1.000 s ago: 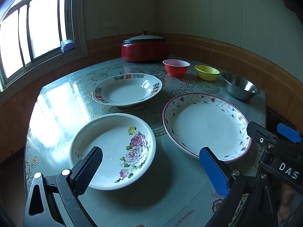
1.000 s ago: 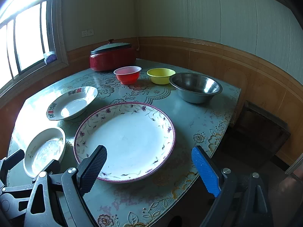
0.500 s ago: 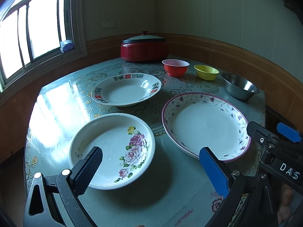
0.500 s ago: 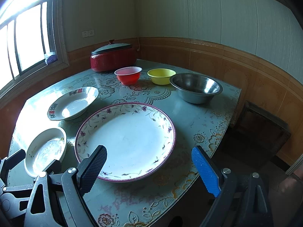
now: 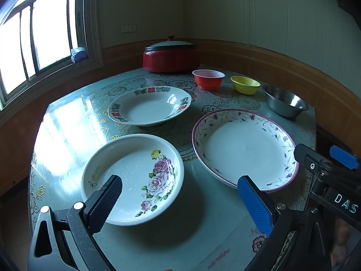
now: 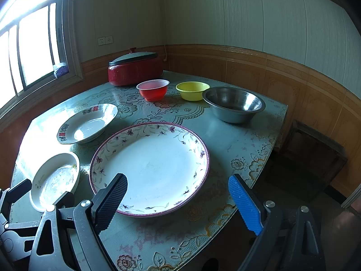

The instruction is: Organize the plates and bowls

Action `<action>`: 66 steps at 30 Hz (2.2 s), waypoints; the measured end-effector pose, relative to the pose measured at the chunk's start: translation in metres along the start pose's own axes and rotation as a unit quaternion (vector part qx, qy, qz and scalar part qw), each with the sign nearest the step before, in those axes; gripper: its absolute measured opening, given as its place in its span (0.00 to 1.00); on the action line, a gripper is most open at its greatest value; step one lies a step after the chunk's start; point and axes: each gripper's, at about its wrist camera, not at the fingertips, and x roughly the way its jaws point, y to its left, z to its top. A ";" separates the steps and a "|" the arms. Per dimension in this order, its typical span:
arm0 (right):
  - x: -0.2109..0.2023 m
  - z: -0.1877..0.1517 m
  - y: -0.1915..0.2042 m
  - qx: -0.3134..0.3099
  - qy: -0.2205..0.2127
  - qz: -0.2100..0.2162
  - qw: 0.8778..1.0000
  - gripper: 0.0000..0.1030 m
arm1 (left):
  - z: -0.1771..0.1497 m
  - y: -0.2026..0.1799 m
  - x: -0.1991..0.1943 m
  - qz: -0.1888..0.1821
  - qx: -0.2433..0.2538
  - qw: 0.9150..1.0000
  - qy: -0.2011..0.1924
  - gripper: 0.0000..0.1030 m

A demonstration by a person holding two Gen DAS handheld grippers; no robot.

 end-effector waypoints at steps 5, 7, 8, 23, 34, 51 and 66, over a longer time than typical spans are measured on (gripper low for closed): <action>0.001 -0.001 -0.001 0.001 0.002 0.005 1.000 0.90 | -0.002 -0.002 -0.001 -0.003 0.001 1.000 0.002 1.00; 0.002 -0.002 -0.002 0.003 0.005 0.016 1.000 0.90 | -0.002 -0.001 0.000 -0.009 0.001 1.000 0.004 1.00; 0.003 -0.002 -0.002 0.004 0.005 0.026 1.000 0.90 | -0.003 -0.001 0.000 -0.019 -0.001 1.000 0.007 1.00; 0.049 0.035 -0.028 -0.058 0.069 0.134 0.987 0.90 | 0.003 0.006 0.013 -0.131 -0.024 0.990 0.049 1.00; 0.143 0.084 -0.047 -0.111 0.132 0.173 0.970 0.56 | 0.000 -0.003 0.025 -0.158 -0.053 0.983 0.081 1.00; 0.213 0.094 -0.028 -0.254 0.198 0.317 0.892 0.29 | -0.013 -0.018 0.035 -0.073 -0.238 0.962 0.111 0.99; 0.211 0.099 -0.037 -0.326 0.173 0.356 0.859 0.18 | -0.015 -0.058 0.044 -0.029 -0.290 0.951 0.102 0.36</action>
